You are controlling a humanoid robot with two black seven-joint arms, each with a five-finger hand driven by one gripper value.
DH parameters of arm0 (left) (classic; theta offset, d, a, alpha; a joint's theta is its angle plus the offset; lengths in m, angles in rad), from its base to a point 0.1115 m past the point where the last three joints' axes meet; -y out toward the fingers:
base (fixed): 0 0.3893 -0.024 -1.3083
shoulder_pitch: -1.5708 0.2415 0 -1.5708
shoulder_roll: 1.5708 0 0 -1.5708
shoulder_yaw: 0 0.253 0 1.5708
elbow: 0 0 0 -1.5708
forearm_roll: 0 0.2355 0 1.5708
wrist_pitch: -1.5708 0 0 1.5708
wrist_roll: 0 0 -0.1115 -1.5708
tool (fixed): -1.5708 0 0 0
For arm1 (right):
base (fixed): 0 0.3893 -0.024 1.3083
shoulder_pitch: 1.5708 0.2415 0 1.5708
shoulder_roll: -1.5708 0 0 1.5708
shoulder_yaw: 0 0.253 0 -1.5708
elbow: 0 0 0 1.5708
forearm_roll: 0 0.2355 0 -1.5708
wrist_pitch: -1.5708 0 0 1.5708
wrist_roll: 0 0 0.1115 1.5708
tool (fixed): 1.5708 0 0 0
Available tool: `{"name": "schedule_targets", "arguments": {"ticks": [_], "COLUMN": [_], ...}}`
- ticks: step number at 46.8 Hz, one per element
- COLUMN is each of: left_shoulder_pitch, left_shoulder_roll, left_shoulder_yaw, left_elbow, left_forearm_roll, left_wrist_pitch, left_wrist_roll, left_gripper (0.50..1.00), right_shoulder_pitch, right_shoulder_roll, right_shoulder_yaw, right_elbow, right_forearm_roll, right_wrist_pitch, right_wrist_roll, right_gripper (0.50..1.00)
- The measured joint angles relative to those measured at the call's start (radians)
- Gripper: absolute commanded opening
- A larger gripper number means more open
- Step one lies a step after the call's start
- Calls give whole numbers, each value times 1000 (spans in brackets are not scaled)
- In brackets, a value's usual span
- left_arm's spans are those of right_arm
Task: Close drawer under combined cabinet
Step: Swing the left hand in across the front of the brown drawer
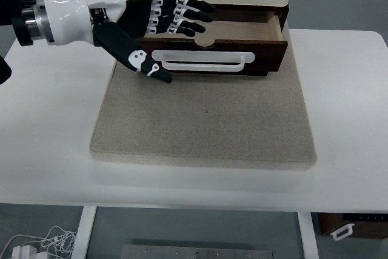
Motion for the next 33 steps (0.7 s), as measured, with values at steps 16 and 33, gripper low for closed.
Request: {"name": "schedule_targets", "arguments": {"ticks": [16, 33], "left_shoulder_pitch": [-4, -67], "left_shoulder_roll": [-94, -145], "left_shoulder_yaw": [31, 159], "left_elbow": [0, 2], "left_forearm_roll": [182, 170], "left_wrist_pitch": [-145, -123], "left_wrist_roll": [215, 378], "left_gripper": [1000, 1000], "right_shoulder_pitch": [0, 0], "right_shoulder_roll": [0, 0], "right_shoulder_yaw": [0, 0], "right_elbow": [0, 0], "right_forearm_roll": [0, 0], "right_wrist_pitch": [0, 0], "right_wrist_roll": [0, 0], "right_gripper": [952, 952]}}
